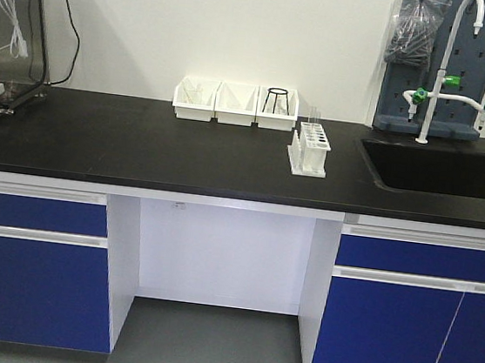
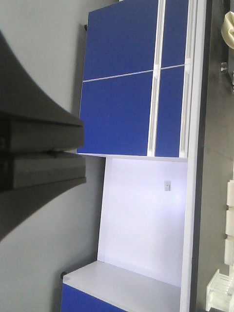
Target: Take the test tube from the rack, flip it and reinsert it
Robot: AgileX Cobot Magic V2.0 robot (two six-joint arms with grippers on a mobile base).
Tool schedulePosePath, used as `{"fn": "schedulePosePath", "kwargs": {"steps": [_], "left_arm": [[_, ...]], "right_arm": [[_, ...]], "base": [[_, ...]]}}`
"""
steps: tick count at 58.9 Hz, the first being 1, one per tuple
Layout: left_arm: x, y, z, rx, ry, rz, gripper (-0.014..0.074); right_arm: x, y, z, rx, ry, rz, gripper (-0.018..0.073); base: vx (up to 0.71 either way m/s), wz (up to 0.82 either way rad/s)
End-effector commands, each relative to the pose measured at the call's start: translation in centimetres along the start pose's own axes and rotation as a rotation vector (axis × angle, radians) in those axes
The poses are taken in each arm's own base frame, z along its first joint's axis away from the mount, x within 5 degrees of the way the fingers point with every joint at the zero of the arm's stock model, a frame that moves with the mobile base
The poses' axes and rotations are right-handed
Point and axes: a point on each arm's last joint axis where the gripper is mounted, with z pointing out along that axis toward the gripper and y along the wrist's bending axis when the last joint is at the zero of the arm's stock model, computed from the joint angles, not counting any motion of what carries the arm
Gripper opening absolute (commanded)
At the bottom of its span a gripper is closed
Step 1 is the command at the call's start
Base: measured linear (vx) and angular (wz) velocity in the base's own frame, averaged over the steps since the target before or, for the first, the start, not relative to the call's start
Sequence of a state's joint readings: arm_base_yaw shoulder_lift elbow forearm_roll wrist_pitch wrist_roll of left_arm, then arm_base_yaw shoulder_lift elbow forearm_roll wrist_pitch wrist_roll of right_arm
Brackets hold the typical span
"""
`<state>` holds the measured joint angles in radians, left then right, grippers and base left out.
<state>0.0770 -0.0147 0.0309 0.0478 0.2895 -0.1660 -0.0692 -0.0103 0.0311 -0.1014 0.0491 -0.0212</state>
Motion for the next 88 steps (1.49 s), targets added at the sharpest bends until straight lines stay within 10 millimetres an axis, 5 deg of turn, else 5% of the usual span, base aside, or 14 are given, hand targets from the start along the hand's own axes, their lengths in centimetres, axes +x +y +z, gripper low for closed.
{"fn": "schedulePosePath", "kwargs": {"steps": [1,88], "left_arm": [[-0.8,-0.18,-0.12,0.023,-0.097,-0.003,-0.0006],[-0.8,-0.18,-0.12,0.023,-0.097,-0.003,-0.0006]], "right_arm": [[-0.73,-0.02,-0.11,0.003,-0.084,-0.011,-0.0009],[-0.73,-0.02,-0.1,0.003,-0.084,-0.011,-0.0009]], "base": [[0.0,0.0],[0.12,0.0]]}}
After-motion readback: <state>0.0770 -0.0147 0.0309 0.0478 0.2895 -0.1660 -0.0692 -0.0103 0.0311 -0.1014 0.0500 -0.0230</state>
